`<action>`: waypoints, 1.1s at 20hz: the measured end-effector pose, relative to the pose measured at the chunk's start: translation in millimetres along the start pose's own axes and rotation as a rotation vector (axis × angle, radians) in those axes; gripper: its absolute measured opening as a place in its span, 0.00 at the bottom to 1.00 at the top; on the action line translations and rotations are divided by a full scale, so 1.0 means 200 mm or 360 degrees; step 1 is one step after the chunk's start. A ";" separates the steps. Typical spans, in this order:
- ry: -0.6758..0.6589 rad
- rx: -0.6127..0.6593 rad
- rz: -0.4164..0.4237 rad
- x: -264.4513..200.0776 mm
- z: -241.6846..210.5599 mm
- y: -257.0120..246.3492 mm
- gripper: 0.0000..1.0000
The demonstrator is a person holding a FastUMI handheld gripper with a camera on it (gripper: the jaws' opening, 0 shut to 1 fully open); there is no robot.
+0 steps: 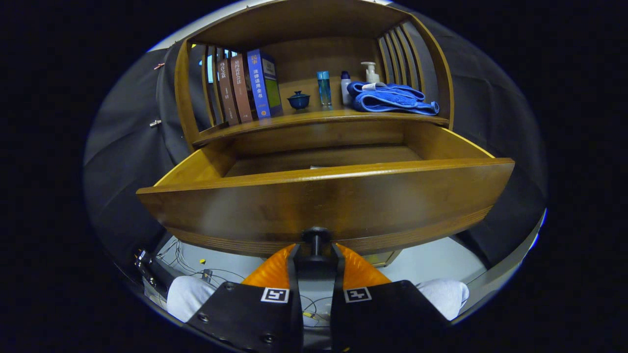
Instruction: Pull open the drawer, take out the items inside it, and place them on the countertop above the cabinet.
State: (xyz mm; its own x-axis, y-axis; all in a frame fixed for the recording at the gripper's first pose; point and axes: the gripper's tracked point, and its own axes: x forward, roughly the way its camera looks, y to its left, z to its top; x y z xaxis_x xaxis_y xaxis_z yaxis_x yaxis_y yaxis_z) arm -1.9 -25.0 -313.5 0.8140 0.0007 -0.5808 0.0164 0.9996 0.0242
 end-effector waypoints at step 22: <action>0.0083 0.0045 -0.0031 -0.16 0.62 0.12 0.97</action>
State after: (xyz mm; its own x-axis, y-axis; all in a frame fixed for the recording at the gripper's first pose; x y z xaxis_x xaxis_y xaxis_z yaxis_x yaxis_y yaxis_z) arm 44.3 -3.9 -193.3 0.7820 -0.0166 -0.6230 0.0491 0.9982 0.0351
